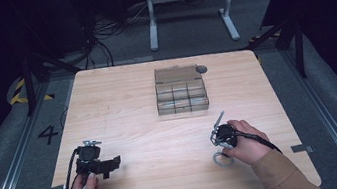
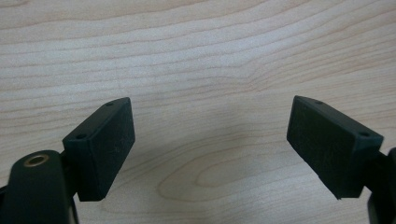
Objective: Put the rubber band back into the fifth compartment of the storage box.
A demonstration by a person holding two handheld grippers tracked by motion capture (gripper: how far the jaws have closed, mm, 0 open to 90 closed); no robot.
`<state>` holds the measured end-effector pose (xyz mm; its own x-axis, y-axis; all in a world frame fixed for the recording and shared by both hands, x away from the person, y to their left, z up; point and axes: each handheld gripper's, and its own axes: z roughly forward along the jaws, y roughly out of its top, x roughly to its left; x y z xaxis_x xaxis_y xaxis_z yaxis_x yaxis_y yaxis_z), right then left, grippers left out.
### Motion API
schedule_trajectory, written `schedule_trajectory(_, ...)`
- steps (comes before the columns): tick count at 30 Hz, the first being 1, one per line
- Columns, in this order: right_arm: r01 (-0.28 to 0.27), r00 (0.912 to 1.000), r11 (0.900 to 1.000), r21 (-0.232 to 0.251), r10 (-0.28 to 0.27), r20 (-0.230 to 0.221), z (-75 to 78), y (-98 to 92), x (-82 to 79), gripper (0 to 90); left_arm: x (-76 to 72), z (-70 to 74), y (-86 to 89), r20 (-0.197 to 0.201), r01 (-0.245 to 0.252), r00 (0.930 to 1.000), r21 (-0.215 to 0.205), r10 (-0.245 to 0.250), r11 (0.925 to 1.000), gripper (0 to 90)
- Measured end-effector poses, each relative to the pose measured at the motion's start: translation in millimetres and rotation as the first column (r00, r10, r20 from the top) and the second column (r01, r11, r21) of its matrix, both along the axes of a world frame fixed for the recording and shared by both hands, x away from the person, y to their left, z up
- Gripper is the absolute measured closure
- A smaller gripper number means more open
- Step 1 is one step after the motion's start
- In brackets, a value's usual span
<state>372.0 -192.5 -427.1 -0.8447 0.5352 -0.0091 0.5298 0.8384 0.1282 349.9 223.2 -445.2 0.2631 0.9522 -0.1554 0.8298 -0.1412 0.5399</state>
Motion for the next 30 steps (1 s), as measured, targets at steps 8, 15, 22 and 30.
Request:
schedule_trajectory(8,0.018,0.9997,1.0,0.008,-0.018,-0.014,0.2,0.4,-0.2,85.7,-0.2,0.2,0.0,0.0,-0.002,1.0,-0.001,0.002,1.0,16.0)
schedule_trajectory(15,0.043,0.9986,0.998,0.055,-0.041,-0.033,7.2,0.6,1.1,85.6,0.1,-0.3,-0.1,-0.003,0.0,1.0,0.004,0.0,1.0,16.0)
schedule_trajectory(22,0.088,0.9958,0.989,0.119,-0.084,-0.034,20.2,-1.7,6.6,85.7,1.6,-0.3,-3.3,-0.003,-0.003,1.0,0.006,0.003,1.0,16.0)
schedule_trajectory(30,0.105,0.9945,0.981,0.162,-0.105,-0.009,41.6,-7.5,16.9,85.7,4.0,-0.3,-5.4,-0.006,0.008,1.0,0.004,-0.008,1.0,16.0)
